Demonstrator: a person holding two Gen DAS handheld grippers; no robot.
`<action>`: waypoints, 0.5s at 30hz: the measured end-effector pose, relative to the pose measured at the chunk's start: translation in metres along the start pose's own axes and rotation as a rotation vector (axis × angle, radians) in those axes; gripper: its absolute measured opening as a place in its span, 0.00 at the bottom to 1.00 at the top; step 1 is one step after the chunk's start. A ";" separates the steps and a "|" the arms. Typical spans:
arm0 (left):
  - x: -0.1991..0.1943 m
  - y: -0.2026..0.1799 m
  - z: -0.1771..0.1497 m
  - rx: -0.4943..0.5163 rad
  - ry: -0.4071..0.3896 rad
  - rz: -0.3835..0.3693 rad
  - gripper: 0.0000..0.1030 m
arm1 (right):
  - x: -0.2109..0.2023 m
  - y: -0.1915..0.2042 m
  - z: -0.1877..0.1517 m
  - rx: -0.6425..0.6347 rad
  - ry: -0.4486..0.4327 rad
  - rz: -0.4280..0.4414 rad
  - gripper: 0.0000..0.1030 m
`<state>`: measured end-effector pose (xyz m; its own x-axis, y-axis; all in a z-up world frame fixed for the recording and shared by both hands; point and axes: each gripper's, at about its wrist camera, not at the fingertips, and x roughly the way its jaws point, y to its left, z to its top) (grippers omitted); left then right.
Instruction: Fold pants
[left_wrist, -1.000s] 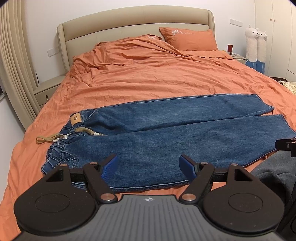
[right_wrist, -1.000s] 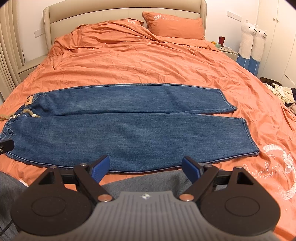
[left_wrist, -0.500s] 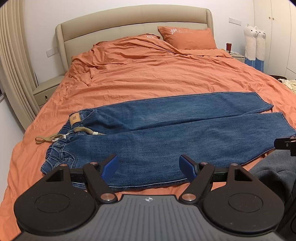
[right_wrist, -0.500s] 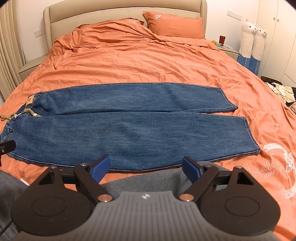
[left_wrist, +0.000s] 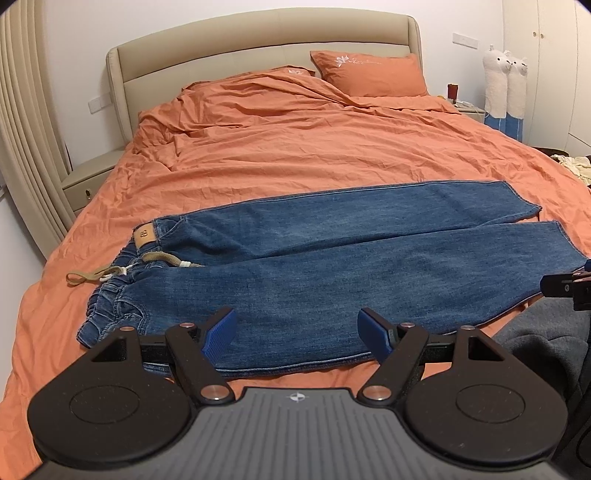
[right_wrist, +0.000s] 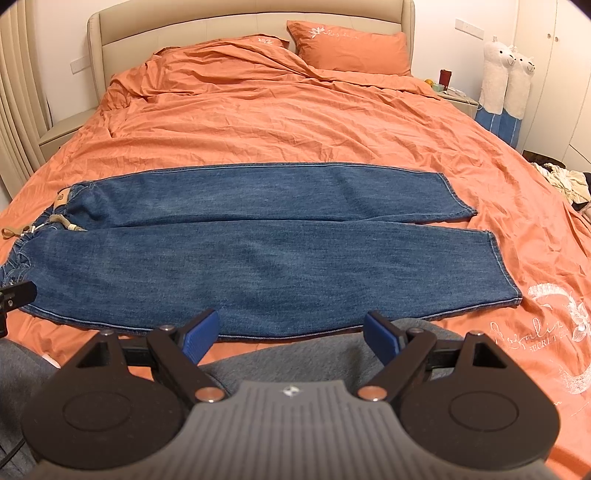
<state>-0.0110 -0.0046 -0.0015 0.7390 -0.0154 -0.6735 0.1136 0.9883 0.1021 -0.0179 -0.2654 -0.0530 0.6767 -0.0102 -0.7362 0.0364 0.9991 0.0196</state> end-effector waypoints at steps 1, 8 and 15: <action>0.000 0.000 0.000 0.000 0.001 -0.001 0.85 | -0.001 0.000 0.000 0.001 0.000 0.002 0.79; 0.001 0.000 0.001 0.004 0.001 -0.017 0.85 | -0.001 0.002 0.000 0.003 -0.002 0.000 0.79; 0.001 -0.002 0.000 0.017 -0.002 -0.017 0.85 | -0.003 0.003 0.000 0.002 -0.001 0.003 0.79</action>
<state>-0.0102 -0.0070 -0.0022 0.7382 -0.0329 -0.6738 0.1378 0.9851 0.1028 -0.0197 -0.2627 -0.0510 0.6775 -0.0071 -0.7355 0.0357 0.9991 0.0233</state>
